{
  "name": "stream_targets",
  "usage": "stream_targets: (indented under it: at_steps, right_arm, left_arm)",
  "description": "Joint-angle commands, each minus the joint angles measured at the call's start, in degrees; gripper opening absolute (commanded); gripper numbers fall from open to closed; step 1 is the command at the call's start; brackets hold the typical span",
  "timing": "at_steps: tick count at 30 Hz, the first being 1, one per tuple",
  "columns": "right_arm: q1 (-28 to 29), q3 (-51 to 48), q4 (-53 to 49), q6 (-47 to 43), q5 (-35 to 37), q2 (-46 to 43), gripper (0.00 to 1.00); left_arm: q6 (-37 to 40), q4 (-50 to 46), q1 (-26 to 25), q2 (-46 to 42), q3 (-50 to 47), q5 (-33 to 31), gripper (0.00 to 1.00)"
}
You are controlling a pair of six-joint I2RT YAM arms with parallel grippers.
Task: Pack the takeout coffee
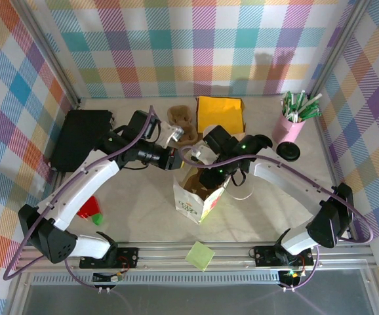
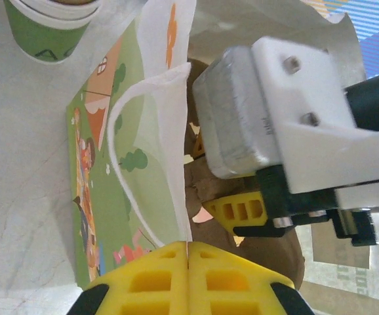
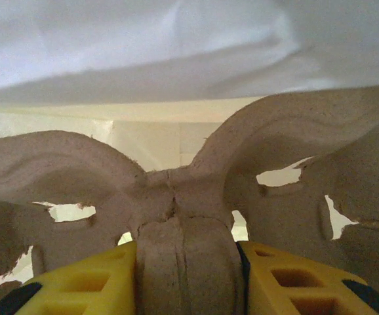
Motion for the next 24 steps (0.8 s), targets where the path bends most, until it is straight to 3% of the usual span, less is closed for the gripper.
stream_targets:
  at_steps: [1, 24]
  right_arm:
    - [0.5, -0.7, 0.0, -1.9, -1.7, 0.9, 0.4]
    - [0.5, -4.2, 3.8, -0.1, -1.8, 6.1, 0.44]
  left_arm:
    - [-1.6, 2.5, -0.3, -2.1, -0.9, -0.1, 0.0]
    - [-3.5, 3.9, -0.3, -1.9, -2.2, -0.5, 0.0]
